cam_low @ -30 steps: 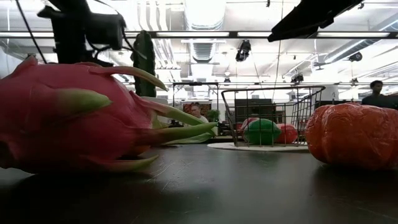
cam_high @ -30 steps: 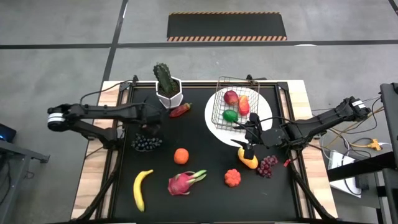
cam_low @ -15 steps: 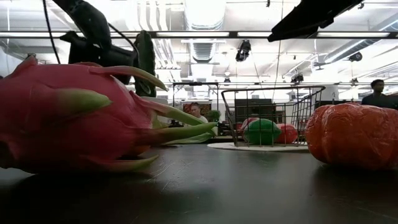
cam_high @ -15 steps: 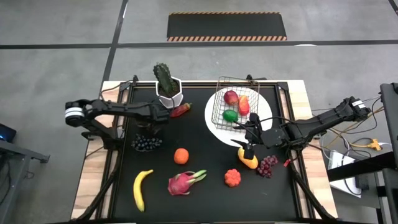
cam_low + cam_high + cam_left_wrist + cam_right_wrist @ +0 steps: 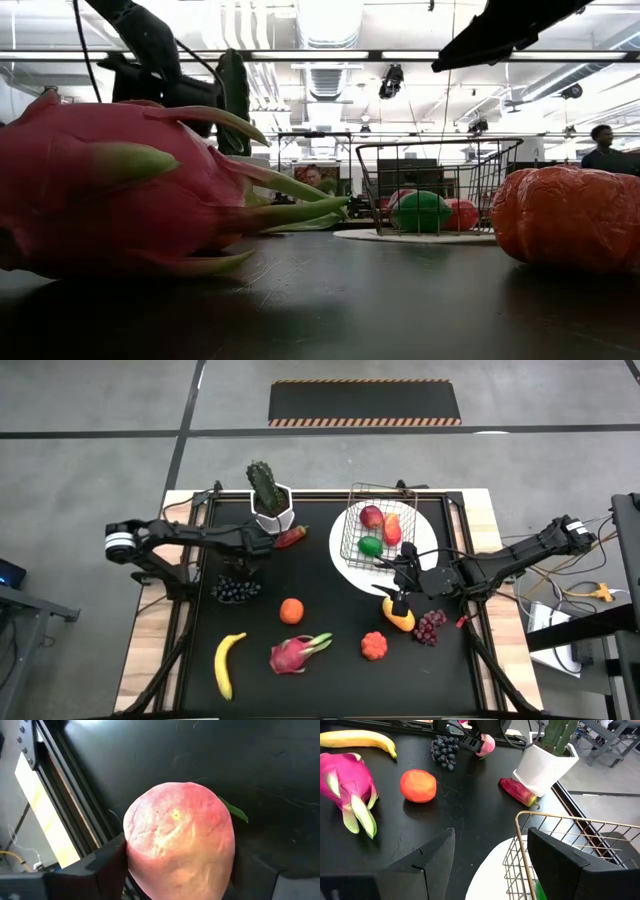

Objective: Build produce basket
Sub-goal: Put the peach into the wire basket, then put the black grapes into the wire basket

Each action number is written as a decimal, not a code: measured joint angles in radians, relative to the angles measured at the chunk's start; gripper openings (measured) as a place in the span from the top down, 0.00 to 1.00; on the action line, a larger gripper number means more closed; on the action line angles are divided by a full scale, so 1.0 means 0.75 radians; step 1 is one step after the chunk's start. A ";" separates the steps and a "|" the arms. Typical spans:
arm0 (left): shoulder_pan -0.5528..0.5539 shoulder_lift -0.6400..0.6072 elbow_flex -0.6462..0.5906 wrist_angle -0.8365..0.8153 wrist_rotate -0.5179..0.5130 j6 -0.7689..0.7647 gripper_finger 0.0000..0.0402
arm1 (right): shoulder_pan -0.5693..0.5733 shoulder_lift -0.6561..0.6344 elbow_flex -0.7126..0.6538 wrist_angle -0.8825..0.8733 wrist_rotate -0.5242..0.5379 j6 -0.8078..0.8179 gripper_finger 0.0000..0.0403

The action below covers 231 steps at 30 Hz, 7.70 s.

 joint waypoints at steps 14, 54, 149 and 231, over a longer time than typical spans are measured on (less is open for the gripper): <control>-0.585 -0.436 0.094 0.386 -0.291 0.011 0.33 | -0.003 0.088 -0.057 0.288 0.000 -0.063 0.42; -0.801 0.362 -0.113 3.421 0.046 1.538 0.33 | -0.090 0.638 0.000 1.740 -0.289 -0.299 0.11; -0.728 0.394 -0.098 3.279 -0.199 1.234 0.13 | -0.748 0.651 0.018 0.463 0.140 0.513 0.26; -0.775 -0.068 -0.172 0.149 0.216 0.176 0.41 | -0.044 0.035 0.002 0.243 -0.210 -0.100 0.09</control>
